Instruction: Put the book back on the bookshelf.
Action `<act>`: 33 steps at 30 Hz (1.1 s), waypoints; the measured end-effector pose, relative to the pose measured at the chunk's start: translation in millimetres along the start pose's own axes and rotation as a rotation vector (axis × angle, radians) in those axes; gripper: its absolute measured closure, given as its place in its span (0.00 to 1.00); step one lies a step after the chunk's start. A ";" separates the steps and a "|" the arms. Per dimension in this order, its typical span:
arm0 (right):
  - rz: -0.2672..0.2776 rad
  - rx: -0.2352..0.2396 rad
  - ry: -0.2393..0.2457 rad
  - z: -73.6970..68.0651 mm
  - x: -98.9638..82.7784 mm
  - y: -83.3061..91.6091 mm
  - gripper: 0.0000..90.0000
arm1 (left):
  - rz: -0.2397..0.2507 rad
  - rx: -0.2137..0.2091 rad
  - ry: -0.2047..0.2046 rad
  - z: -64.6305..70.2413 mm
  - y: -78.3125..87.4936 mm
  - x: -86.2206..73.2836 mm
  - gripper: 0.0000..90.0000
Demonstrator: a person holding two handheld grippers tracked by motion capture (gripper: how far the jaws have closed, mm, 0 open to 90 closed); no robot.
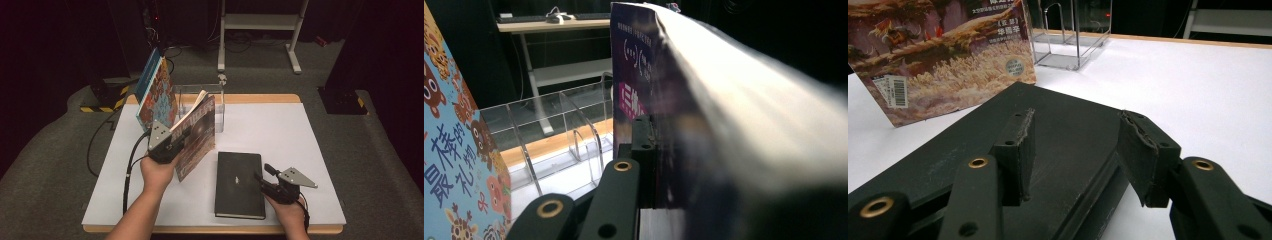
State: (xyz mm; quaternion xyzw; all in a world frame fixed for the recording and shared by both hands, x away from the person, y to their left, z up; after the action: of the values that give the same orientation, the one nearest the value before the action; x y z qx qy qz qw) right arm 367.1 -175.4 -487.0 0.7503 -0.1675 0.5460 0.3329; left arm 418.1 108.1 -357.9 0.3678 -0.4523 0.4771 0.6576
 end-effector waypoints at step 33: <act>0.016 0.000 -0.007 0.3 2.1 3.2 0.55 | 0.103 0.174 -0.027 -30.0 -10.1 46.4 0.93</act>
State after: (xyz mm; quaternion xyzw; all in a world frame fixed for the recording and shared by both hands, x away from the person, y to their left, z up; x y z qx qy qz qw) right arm 366.1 -177.7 -484.1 0.7509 -0.1749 0.5460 0.3278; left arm 441.4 146.5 -324.1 0.4062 -0.4364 0.5426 0.5917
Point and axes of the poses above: each handheld gripper's, and its own axes: y roughly backward along the jaws, x roughly out of its top, z roughly to its right, the point moved 5 cm from there along -y, roughly forward along the jaws, and after that the axes turned 13 degrees about x, right-handed, at the moved point
